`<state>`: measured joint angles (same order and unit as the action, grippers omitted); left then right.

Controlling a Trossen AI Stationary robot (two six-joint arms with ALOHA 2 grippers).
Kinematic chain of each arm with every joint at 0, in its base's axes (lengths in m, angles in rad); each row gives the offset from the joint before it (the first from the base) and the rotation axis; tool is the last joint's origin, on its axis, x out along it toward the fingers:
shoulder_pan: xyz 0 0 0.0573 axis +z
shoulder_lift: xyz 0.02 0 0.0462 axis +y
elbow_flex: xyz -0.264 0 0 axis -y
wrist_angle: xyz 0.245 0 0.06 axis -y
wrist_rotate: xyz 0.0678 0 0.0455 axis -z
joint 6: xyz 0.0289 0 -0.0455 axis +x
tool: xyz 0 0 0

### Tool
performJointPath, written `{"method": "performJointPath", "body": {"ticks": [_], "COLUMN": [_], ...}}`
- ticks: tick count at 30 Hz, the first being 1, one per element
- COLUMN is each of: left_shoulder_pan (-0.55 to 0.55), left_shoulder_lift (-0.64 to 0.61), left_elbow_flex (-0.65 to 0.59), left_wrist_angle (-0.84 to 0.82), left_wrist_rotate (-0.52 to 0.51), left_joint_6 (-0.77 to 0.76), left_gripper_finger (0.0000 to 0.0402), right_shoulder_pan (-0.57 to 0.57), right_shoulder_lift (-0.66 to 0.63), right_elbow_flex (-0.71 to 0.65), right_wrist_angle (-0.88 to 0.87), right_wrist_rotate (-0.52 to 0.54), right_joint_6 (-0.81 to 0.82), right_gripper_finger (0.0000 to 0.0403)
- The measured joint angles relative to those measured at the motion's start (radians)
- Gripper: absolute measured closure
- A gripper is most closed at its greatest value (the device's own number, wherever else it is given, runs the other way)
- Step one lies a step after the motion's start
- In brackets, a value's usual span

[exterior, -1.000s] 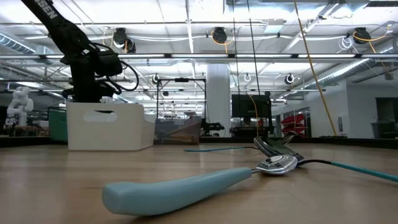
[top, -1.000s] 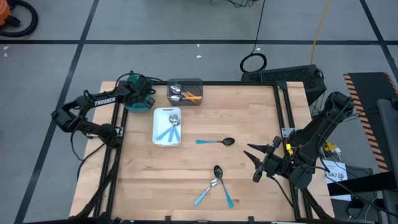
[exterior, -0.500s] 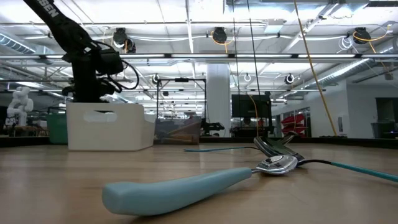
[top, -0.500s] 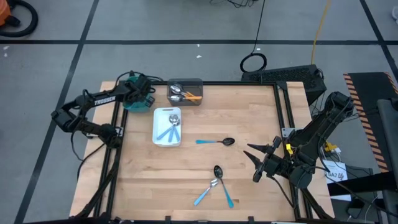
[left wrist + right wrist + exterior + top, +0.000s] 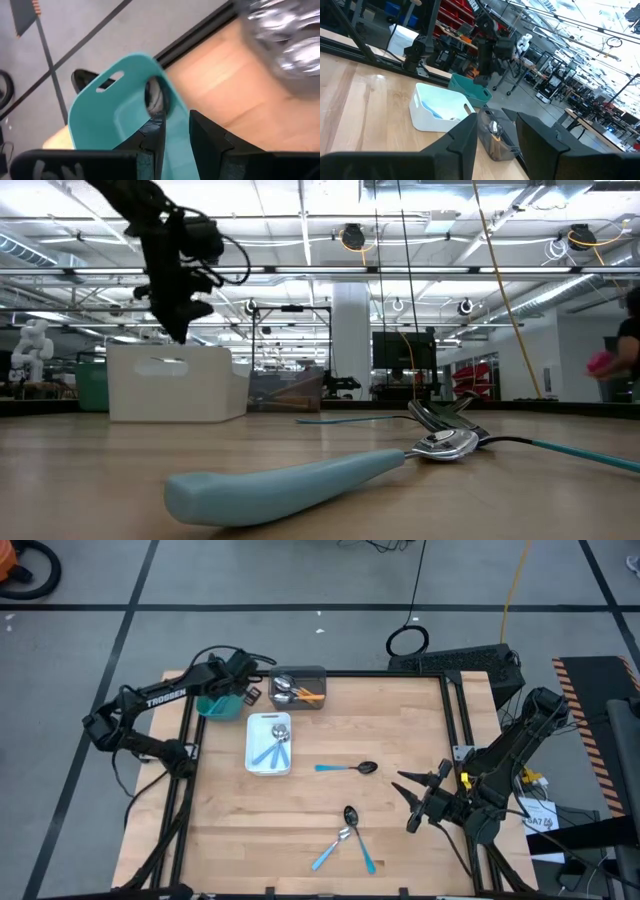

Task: Sort silverware by color (type)
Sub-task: Put the light blue spoon into the white bin

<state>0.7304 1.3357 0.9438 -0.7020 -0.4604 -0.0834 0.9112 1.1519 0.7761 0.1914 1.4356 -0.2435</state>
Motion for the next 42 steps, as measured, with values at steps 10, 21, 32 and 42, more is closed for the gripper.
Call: {"method": "performJointPath", "body": {"ticks": [10, 21, 32, 42], "left_shoulder_pan": [-0.261, -0.744, -1.148, -1.253], "left_shoulder_lift": [-0.010, -0.022, -0.014, 0.100], "left_elbow_flex": [0.163, 0.165, 0.165, 0.163], "left_wrist_angle": [-0.164, -0.157, 0.027, 0.189], "left_wrist_rotate": [0.005, -0.137, -0.344, -0.373], "left_joint_6": [-0.085, -0.345, -0.496, -0.460], "left_gripper_finger": [0.0314, 0.0314, 0.0314, 0.0314], "right_shoulder_pan": [0.000, 0.000, -0.001, -0.002], "right_shoulder_lift": [0.000, 0.000, 0.000, 0.000], "right_elbow_flex": [0.000, 0.000, 0.000, 0.000], "right_wrist_angle": [-0.051, -0.098, -0.096, -0.107], "right_wrist_rotate": [0.000, -0.053, -0.053, -0.055], "right_joint_6": [0.087, 0.178, 0.191, 0.256], "right_gripper_finger": [0.0273, 0.0273, 0.0273, 0.0273]}}
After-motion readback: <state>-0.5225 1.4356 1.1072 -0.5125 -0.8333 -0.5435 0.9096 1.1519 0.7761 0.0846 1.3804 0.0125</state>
